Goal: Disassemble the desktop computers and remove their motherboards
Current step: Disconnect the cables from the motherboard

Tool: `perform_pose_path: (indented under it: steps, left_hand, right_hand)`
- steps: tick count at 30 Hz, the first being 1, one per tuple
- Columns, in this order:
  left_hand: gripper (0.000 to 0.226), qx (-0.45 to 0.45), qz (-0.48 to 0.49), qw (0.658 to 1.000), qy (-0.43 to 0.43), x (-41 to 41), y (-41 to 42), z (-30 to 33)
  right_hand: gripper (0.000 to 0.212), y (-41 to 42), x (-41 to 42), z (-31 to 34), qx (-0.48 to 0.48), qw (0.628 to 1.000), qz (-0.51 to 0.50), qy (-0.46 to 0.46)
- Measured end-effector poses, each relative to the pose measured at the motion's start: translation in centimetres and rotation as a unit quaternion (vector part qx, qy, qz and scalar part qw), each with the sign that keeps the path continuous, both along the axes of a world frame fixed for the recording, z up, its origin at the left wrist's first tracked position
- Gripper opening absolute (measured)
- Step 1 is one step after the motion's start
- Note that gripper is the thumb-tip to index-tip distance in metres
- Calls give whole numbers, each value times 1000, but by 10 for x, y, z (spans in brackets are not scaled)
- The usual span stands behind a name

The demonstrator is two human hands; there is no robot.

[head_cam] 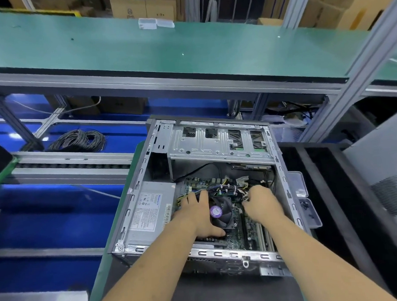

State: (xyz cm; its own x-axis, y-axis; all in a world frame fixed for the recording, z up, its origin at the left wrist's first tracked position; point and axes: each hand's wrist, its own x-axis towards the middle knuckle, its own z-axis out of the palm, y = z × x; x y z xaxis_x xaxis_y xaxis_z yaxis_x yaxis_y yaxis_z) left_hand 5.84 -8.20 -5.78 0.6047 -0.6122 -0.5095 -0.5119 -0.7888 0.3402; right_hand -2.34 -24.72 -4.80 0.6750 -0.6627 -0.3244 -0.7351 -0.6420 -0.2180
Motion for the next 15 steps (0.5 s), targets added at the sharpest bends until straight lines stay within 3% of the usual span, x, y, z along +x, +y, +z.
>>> perform_pose_path:
  steps: [5,8,11,15]
  left_hand:
    - [114,-41,-5,998,-50,-1,0,0]
    - [88,-99,-5,991,-89,-1,-2,3]
    - [65,-112,-32,989,-86,0,-3,3]
    - [63,-103,-66,989,-84,0,-3,5]
  right_hand:
    - [29,2,-2,1,-16,999,32,14]
    - [33,-1,-1,-3,-7,1000,17,-2]
    - [24,-4,5,-3,-67,997,33,22]
    - [10,-11,13,-2,-126,991,49,3]
